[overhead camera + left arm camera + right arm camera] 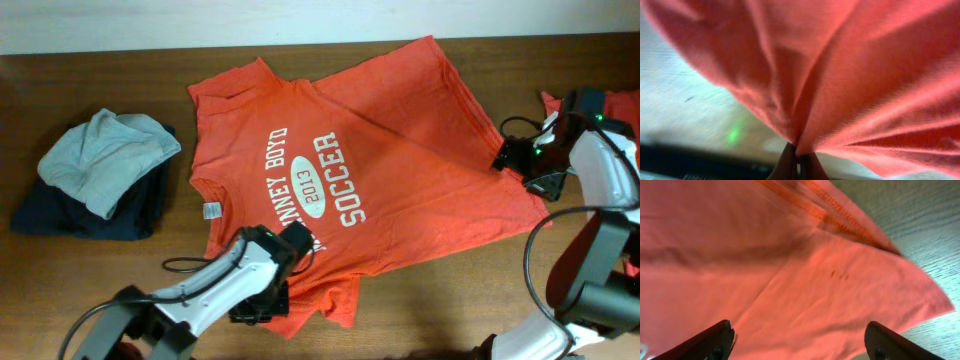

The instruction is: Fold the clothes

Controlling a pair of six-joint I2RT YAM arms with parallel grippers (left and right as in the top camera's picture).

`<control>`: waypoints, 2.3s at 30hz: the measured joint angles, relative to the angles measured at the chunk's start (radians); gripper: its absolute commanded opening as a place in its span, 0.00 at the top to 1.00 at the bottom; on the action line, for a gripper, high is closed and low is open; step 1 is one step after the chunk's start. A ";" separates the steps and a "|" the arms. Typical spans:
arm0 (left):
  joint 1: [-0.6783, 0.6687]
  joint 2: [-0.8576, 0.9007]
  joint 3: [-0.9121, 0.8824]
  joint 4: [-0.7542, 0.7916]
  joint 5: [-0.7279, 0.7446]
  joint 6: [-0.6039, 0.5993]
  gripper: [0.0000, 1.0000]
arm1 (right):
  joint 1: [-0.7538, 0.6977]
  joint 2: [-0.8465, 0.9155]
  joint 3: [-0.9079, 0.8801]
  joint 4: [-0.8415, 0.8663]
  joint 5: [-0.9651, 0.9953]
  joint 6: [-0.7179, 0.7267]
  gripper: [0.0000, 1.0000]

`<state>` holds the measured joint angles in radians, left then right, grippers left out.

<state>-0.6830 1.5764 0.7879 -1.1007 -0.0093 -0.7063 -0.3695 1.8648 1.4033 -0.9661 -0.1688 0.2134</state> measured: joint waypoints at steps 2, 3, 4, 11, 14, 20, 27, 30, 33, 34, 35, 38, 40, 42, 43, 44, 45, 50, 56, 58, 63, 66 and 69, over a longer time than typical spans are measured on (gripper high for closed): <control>0.045 -0.029 0.000 -0.048 -0.015 -0.011 1.00 | 0.000 0.040 -0.001 -0.008 0.020 0.023 0.15; 0.072 -0.050 0.000 -0.061 -0.030 -0.017 1.00 | 0.000 0.063 -0.002 -0.021 0.031 0.037 0.15; 0.086 -0.063 0.000 -0.063 -0.041 -0.018 0.99 | 0.000 0.083 -0.004 -0.031 0.037 0.046 0.15; 0.117 -0.105 0.000 -0.100 -0.085 -0.013 1.00 | 0.000 0.122 -0.019 0.061 0.076 0.039 0.20; 0.117 -0.105 0.000 -0.102 -0.087 -0.013 0.99 | -0.001 0.122 -0.020 0.169 -0.048 -0.061 0.29; 0.117 -0.105 0.000 -0.103 -0.093 -0.014 1.00 | 0.032 0.122 -0.020 0.377 -0.276 -0.191 0.53; 0.117 -0.106 0.000 -0.103 -0.096 -0.026 0.99 | 0.108 0.218 -0.019 0.502 -0.278 -0.222 0.79; 0.117 -0.107 0.000 -0.103 -0.097 -0.040 0.99 | 0.109 0.260 -0.018 0.521 -0.269 -0.220 0.85; 0.117 -0.107 0.000 -0.104 -0.096 -0.047 1.00 | 0.102 0.260 -0.017 0.526 -0.225 -0.209 0.85; 0.117 -0.107 0.000 -0.104 -0.097 -0.047 1.00 | 0.098 0.260 -0.013 0.526 -0.211 -0.208 0.85; 0.117 -0.107 0.000 -0.104 -0.096 -0.048 1.00 | 0.092 0.260 -0.012 0.526 -0.202 -0.206 0.85; 0.117 -0.107 0.000 -0.103 -0.096 -0.048 1.00 | 0.035 0.260 -0.007 0.526 -0.198 -0.201 0.82; 0.117 -0.107 0.000 -0.103 -0.096 -0.048 1.00 | 0.002 0.261 -0.005 0.523 -0.216 -0.198 0.78; 0.117 -0.107 0.000 -0.103 -0.096 -0.048 1.00 | -0.051 0.267 0.009 0.519 -0.264 -0.195 0.77; 0.117 -0.107 0.000 -0.107 -0.097 -0.048 0.99 | -0.074 0.271 0.020 0.519 -0.281 -0.195 0.77; 0.117 -0.107 0.000 -0.113 -0.098 -0.048 0.99 | -0.090 0.274 0.028 0.519 -0.296 -0.195 0.77; 0.117 -0.107 0.000 -0.116 -0.100 -0.048 1.00 | -0.113 0.276 0.039 0.516 -0.312 -0.195 0.77; 0.117 -0.107 0.000 -0.118 -0.100 -0.051 0.87 | -0.154 0.276 0.053 0.478 -0.344 -0.193 0.70; 0.117 -0.146 0.204 -0.156 -0.116 0.040 0.32 | -0.140 0.274 0.057 0.448 -0.546 -0.213 0.66; 0.117 -0.183 0.326 0.012 -0.126 0.142 0.48 | -0.101 0.266 0.059 0.443 -0.583 -0.210 0.66; 0.121 -0.116 0.375 0.431 -0.126 0.382 0.62 | 0.019 0.257 0.062 0.434 -0.574 -0.184 0.66; 0.138 0.050 0.373 0.544 -0.105 0.497 0.70 | 0.087 0.256 0.064 0.412 -0.517 -0.157 0.65; 0.170 0.200 0.373 0.684 -0.088 0.578 0.74 | 0.103 0.256 0.064 0.410 -0.457 -0.148 0.60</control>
<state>-0.5133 1.7763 1.1614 -0.4164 -0.0971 -0.1284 -0.2661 2.1212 1.4673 -0.5560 -0.6254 0.0658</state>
